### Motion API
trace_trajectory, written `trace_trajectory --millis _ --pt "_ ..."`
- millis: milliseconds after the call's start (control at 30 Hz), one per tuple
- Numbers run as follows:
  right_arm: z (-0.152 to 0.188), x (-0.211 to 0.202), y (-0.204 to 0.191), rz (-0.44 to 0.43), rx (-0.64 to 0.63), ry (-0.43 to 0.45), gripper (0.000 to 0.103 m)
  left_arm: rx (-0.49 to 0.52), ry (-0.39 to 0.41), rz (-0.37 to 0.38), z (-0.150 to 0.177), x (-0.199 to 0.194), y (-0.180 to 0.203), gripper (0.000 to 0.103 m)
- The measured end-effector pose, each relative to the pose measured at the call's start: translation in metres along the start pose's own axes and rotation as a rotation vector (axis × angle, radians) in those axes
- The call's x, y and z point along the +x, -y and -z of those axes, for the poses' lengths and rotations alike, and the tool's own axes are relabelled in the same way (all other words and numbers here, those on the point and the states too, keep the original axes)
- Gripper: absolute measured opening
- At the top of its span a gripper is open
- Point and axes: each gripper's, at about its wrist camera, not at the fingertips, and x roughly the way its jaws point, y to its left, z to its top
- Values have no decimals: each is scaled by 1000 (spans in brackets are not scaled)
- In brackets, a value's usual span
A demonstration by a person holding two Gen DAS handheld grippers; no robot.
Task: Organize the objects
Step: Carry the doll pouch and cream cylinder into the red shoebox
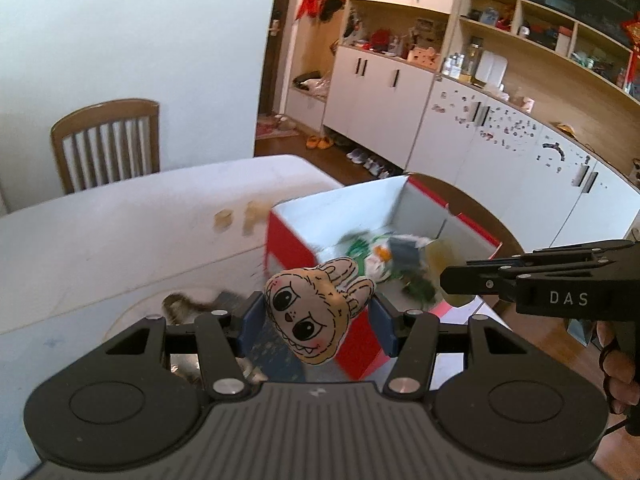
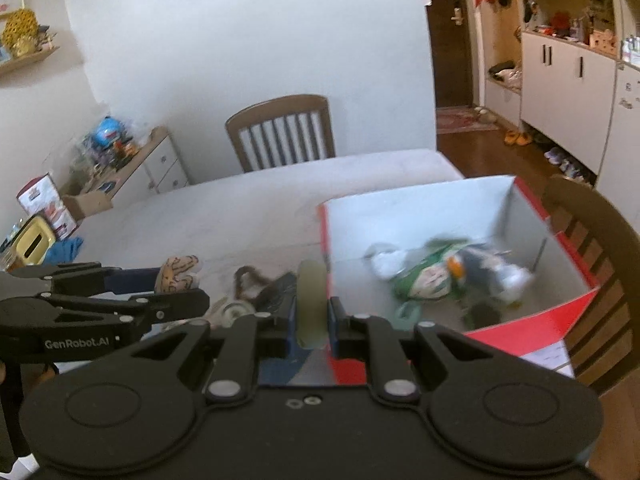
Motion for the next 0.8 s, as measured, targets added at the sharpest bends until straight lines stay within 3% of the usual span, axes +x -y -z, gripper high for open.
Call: trace_trajectory --millis 333,800 --pt "-11 6 57 7 15 -4 14 33 -20 -3 -23 42 44 56" --pt "-19 46 117 -33 -25 -105 14 43 -93 -58 -37 112 85 56"
